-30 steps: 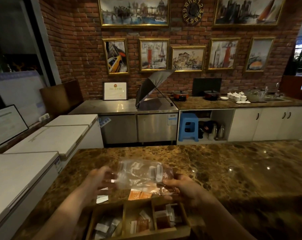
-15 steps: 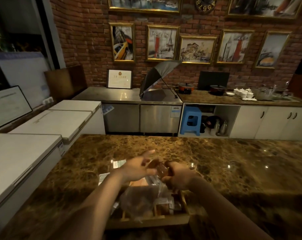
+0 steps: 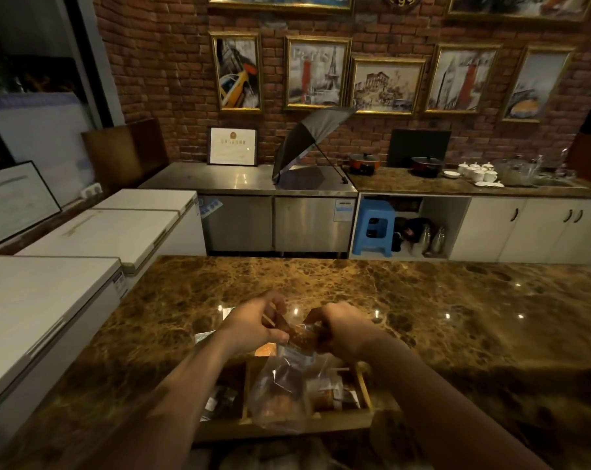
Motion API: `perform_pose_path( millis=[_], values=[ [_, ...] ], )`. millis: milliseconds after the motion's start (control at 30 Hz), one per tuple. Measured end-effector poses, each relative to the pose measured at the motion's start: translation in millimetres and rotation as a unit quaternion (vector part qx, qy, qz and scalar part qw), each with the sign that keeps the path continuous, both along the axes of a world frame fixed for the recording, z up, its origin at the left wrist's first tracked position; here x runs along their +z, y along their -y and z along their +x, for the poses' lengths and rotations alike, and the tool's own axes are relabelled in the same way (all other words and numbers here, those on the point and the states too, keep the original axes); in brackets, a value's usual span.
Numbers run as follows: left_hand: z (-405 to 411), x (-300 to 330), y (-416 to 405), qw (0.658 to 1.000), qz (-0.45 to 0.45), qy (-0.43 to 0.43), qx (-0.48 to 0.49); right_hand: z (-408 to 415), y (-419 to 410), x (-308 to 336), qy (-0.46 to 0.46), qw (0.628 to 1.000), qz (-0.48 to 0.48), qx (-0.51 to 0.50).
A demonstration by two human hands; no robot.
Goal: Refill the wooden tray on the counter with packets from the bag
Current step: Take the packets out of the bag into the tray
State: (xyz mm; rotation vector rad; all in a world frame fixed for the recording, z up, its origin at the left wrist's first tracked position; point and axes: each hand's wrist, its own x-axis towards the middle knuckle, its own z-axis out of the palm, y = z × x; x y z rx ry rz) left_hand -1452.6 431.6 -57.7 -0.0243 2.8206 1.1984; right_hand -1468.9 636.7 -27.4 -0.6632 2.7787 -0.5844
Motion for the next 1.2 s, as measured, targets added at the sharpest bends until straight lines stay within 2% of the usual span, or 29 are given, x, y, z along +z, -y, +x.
perform_pose_path(
  millis=[267,733,1100,1200],
  values=[
    [-2.4,8.7,8.2,0.999,-0.023,-0.028,0.007,-10.5,7.8,6.3,-0.039,0.997,0.009,0.061],
    [-11.7,14.2,14.6,0.993,0.026,-0.102,0.047,-17.1,15.2,11.0,-0.134,0.990,-0.025,0.047],
    [-6.5,21.0,21.7,0.996,-0.020,-0.087,0.032,-21.3,20.2,10.5,-0.096,0.992,-0.048,0.067],
    [-2.8,32.4,24.5,0.996,-0.036,-0.081,0.014,-21.5,22.5,17.7,-0.059,0.992,-0.066,0.095]
  ],
)
